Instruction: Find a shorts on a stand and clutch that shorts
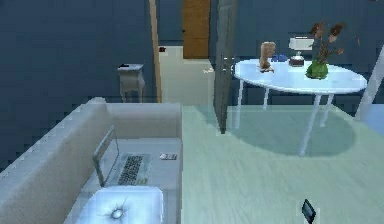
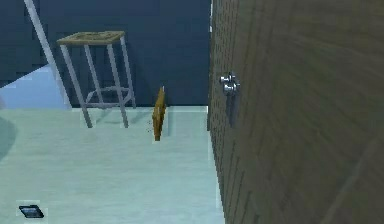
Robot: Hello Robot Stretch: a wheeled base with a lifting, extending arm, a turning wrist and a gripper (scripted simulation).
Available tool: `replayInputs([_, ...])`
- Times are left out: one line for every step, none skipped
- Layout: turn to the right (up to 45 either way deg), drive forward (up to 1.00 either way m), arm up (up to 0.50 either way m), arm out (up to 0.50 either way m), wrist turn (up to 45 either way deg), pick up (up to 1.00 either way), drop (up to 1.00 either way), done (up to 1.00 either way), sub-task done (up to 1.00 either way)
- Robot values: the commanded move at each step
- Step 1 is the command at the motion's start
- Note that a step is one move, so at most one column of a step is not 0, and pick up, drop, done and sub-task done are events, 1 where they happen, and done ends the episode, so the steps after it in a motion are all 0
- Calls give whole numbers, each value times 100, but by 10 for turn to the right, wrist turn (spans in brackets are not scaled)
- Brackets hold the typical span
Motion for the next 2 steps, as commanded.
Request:
replayInputs([-210,0,0,0,0,0,0,0,0])
replayInputs([450,0,0,0,0,0,0,0,0])
